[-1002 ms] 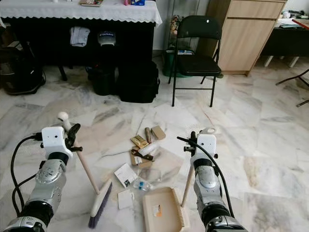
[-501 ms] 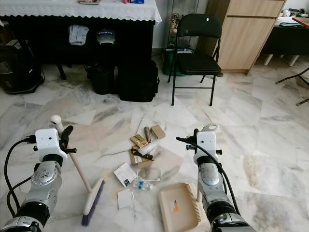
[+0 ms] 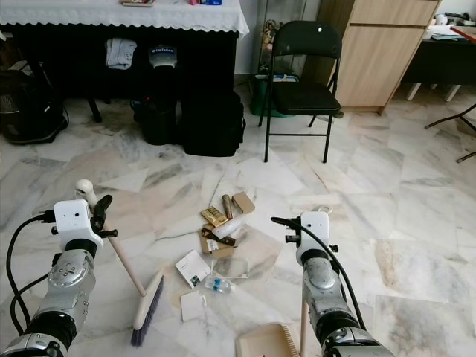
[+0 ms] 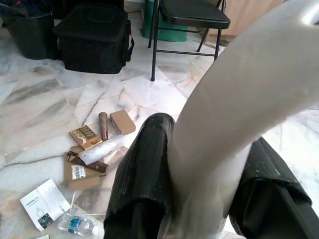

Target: Sweep floor

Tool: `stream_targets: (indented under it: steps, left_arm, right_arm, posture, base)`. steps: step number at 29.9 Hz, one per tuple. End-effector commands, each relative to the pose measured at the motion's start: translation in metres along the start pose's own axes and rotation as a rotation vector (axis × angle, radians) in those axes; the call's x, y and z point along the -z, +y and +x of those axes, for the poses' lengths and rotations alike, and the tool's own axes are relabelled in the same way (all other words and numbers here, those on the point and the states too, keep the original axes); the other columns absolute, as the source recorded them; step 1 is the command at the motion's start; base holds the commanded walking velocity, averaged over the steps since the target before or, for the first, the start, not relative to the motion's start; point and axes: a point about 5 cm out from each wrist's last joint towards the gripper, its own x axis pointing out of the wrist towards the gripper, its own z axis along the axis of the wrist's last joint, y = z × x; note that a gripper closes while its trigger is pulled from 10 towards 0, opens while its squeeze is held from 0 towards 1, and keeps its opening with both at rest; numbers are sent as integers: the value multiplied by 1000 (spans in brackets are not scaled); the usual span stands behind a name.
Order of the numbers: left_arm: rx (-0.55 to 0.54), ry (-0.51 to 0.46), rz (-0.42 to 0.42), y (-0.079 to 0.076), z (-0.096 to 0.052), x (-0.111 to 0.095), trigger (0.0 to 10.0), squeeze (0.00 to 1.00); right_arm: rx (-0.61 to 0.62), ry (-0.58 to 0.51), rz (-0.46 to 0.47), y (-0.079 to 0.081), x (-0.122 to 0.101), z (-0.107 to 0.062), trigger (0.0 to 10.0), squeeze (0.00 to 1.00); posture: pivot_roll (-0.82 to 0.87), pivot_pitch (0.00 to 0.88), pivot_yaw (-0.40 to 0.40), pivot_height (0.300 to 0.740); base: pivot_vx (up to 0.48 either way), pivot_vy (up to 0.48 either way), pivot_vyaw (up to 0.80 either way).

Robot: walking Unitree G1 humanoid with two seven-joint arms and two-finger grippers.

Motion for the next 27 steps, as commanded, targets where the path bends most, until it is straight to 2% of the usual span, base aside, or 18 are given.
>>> stream_targets:
  steps: [1, 16, 18, 20, 21, 27]
  left_arm:
    - [-7, -48, 4, 0, 4, -9, 10000, 0]
    - [4, -61, -11, -2, 5, -11, 10000, 0]
    - [2, -60, -10, -1, 5, -11, 10000, 0]
    - [2, -62, -10, -1, 5, -11, 10000, 0]
    - [2, -66, -11, -1, 5, -12, 10000, 0]
    - [4, -66, -12, -2, 5, -12, 10000, 0]
  right_arm:
    - [15, -5, -1, -4, -3, 2, 10000, 0]
    - [19, -15, -3, -4, -6, 3, 10000, 0]
    - [59, -114, -2, -9, -19, 4, 10000, 0]
    - [62, -144, 8, -10, -23, 4, 10000, 0]
    - [65, -202, 18, -10, -31, 4, 10000, 0]
    - [52, -241, 39, -9, -38, 5, 10000, 0]
  posture:
    - [13, 0, -83, 740]
    - [10, 0, -83, 740]
    - [12, 0, -84, 740]
    - [11, 0, -84, 740]
    - [11, 0, -84, 740]
    - [7, 0, -84, 740]
  base:
    - [0, 0, 0]
    - [0, 0, 0]
    - [0, 0, 0]
    - [0, 0, 0]
    - [0, 0, 0]
    - [0, 0, 0]
